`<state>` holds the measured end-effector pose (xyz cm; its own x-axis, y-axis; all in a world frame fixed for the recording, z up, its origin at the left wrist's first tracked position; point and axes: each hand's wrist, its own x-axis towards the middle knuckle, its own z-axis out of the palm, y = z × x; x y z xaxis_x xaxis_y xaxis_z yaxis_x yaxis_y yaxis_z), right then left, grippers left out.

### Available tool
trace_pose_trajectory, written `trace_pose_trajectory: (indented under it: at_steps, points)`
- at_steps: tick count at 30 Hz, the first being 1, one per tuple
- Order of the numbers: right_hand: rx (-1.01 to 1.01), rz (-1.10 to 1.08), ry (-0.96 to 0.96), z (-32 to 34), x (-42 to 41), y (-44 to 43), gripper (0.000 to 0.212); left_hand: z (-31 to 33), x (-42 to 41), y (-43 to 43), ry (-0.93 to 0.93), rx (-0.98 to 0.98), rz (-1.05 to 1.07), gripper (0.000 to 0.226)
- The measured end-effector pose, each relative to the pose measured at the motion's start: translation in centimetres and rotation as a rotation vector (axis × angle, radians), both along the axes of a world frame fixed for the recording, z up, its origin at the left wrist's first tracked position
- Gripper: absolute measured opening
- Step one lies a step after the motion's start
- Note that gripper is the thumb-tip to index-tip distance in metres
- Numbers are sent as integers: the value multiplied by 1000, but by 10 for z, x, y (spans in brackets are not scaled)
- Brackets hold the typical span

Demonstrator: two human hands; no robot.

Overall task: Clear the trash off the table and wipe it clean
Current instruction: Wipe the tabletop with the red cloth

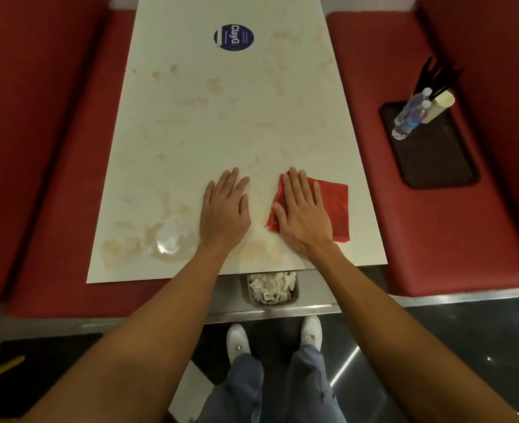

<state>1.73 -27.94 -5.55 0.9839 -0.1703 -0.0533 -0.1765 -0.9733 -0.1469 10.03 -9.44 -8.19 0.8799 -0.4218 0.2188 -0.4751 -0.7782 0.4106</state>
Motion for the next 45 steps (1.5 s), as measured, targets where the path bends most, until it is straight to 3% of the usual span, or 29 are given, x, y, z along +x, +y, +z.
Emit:
trace_pose_trajectory:
  at_steps: [4, 8, 10, 14, 16, 20, 22, 27, 34, 40, 42, 45]
  points:
    - [-12, 241, 32, 0, -43, -16, 67, 0, 2, 0, -6, -29, 3, 47]
    - [-46, -109, 33, -2, -32, -27, 68, 0, 2, 1, 7, -53, 7, 46]
    - [-19, -167, 20, -1, -15, -3, 69, 0, 2, 0, 7, -50, 9, 46]
    - [-22, 249, 40, 3, -40, 5, 66, 1, 2, 0, 19, -47, 5, 46]
    - [-19, 330, 53, 6, -54, -17, 67, 1, 3, 0, 21, -55, 9, 46]
    - [-31, -43, 38, 0, -31, -15, 67, 0, 3, 0, 15, -71, 13, 46]
    - [-1, -117, 34, 1, -16, 8, 68, 0, 3, -1, 8, -77, 11, 46]
    - [5, 324, 57, 7, -56, -5, 69, 0, 3, 3, 26, -158, 48, 48]
    - [14, -164, 29, -1, 5, 2, 68, 3, 17, 29, 41, -152, 125, 45]
    - [9, 333, 58, 4, -15, -4, 64, 4, 18, 31, 7, -114, 124, 46]
    - [-5, 243, 53, 3, -18, -24, 65, 4, 18, 32, 8, -113, 122, 46]
    - [5, -60, 30, 0, 12, -17, 66, 4, 19, 33, 10, -111, 115, 47]
